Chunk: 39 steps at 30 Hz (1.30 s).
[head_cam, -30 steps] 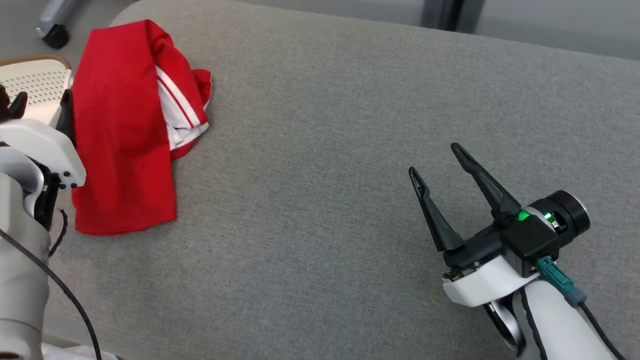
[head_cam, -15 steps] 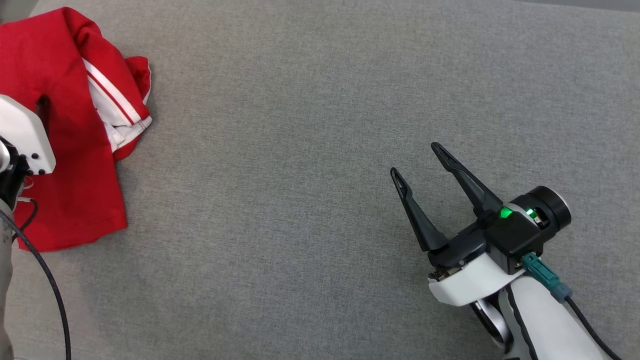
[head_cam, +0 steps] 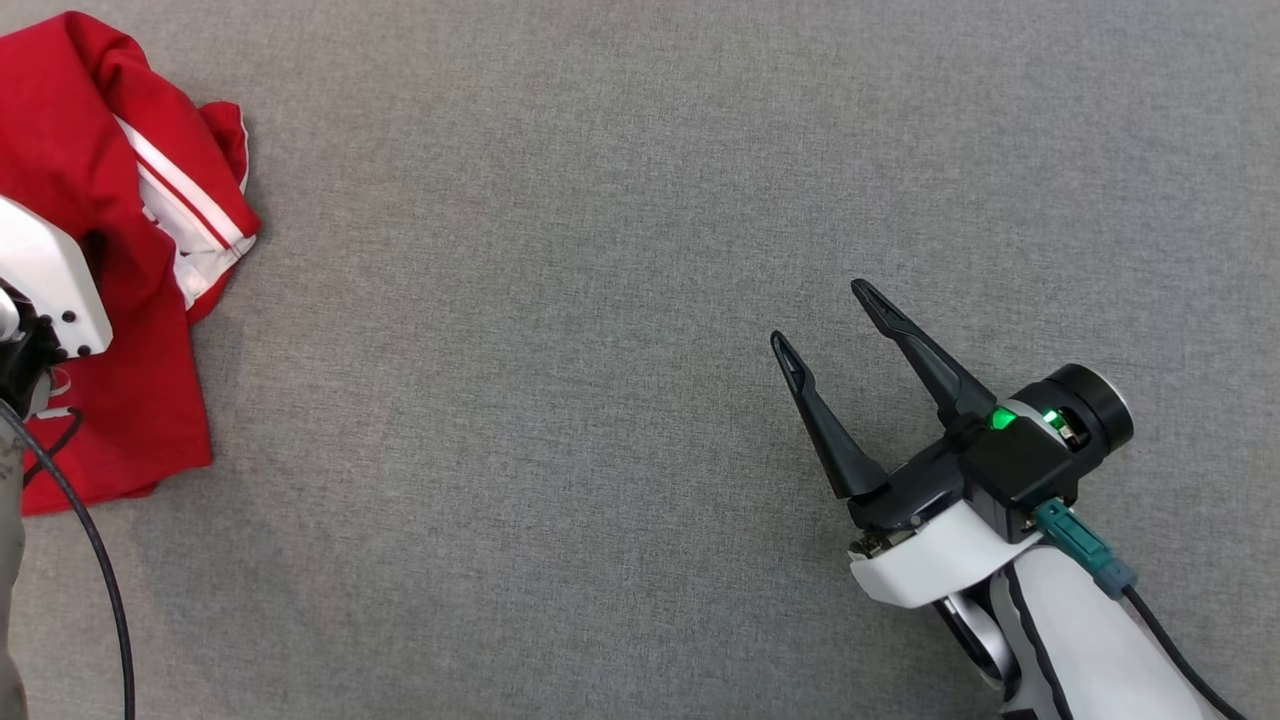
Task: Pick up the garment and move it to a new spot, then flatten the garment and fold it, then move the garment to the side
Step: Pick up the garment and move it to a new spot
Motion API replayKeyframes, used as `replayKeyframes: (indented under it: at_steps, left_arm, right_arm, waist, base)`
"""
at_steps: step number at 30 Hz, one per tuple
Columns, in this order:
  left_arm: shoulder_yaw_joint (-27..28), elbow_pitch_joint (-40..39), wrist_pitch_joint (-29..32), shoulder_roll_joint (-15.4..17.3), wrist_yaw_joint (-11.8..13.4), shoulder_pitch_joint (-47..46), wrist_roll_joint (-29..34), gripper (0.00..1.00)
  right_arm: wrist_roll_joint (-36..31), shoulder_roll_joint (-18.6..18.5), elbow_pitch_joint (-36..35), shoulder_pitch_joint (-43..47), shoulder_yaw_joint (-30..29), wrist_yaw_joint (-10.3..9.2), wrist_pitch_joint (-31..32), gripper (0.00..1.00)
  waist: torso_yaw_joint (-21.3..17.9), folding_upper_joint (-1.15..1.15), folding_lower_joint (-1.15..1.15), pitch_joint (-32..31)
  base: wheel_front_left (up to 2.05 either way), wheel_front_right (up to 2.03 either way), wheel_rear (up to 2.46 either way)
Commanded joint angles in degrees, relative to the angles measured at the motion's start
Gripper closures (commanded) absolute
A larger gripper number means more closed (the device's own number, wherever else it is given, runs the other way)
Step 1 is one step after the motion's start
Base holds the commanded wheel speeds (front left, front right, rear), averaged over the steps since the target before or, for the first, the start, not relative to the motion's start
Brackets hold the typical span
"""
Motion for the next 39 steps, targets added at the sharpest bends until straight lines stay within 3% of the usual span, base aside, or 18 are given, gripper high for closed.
replayKeyframes:
  at_steps: [1, 4, 5, 6, 7, 15, 20, 24, 29, 33, 39]
  left_arm:
    - [0.1, 0.3, 0.4, -0.3, 0.4, -0.9, -0.4, 0.0]
    - [0.4, 0.5, 1.2, -0.6, 0.9, -1.0, -1.1, 0.0]
    - [0.4, 0.5, 1.5, -0.6, 1.0, -1.0, -1.2, 0.22]
    - [0.6, 0.5, 1.8, -0.7, 1.1, -1.1, -1.5, 0.96]
    - [0.6, 0.5, 1.9, -0.9, 1.2, -1.1, -1.7, 1.0]
    - [0.1, 0.5, -0.4, -0.7, 2.6, -0.8, -1.9, 1.0]
    - [-0.1, -0.5, -7.0, -1.0, 3.5, -0.1, -2.1, 1.0]
    - [3.0, -2.5, -17.5, -1.8, 5.0, 0.6, -4.8, 1.0]
    - [2.7, -4.0, -27.6, -2.0, 3.8, 2.1, -4.6, 1.0]
    - [2.9, -6.3, -30.0, -1.9, 3.4, 2.9, -4.3, 1.0]
    - [6.1, -22.2, -30.4, -5.0, 2.4, 8.5, -4.1, 1.0]
  right_arm:
    - [-0.4, -0.5, 0.1, -0.6, -0.4, 0.01, -0.1, 0.0]
    - [-0.5, -0.6, 0.2, -0.8, -0.5, 0.01, -0.1, 0.0]
    - [-0.5, -0.6, 0.2, -0.9, -0.5, 0.01, -0.1, 0.0]
    - [-0.5, -0.6, 0.2, -1.0, -0.5, 0.01, -0.1, 0.0]
    - [-0.5, -0.7, 0.3, -1.1, -0.5, 0.01, -0.1, 0.0]
    - [-0.2, -0.5, 0.9, -0.9, -0.3, 0.01, -0.1, 0.0]
    - [0.2, -0.3, 1.5, 0.1, -0.6, 0.01, -0.1, 0.0]
    - [0.8, 0.1, 1.7, 1.3, -1.3, 0.01, -0.1, 0.0]
    - [1.2, 0.6, 2.1, 2.8, -2.8, 0.01, -0.1, 0.0]
    - [1.4, 1.0, 2.2, 4.3, -3.9, 0.01, -0.1, 0.0]
    - [2.1, 1.9, 2.6, 8.6, -6.9, 0.01, -0.1, 0.0]
  waist:
    - [0.1, 0.0, 0.0, 0.2]
    - [0.3, 0.0, 0.0, 0.5]
    - [0.3, 0.0, 0.0, 0.6]
    - [0.4, 0.0, 0.0, 0.7]
    - [0.5, 0.0, 0.0, 0.7]
    - [0.8, 0.0, 0.0, -0.2]
    - [1.2, 0.0, 0.0, -2.8]
    - [1.4, 0.0, 0.0, -5.6]
    - [1.6, 0.0, 0.0, -9.8]
    - [1.4, 0.0, 0.0, -12.7]
    - [0.2, 0.0, 0.0, -20.7]
  base:
    - [0.0, 0.0, 0.0]
    - [0.0, 0.0, 0.0]
    - [0.0, 0.0, 0.0]
    - [0.0, 0.0, 0.0]
    - [0.0, 0.0, 0.0]
    - [0.0, 0.0, 0.0]
    - [0.0, 0.0, 0.0]
    - [0.0, 0.0, 0.0]
    - [0.0, 0.0, 0.0]
    - [0.0, 0.0, 0.0]
    - [0.0, 0.0, 0.0]
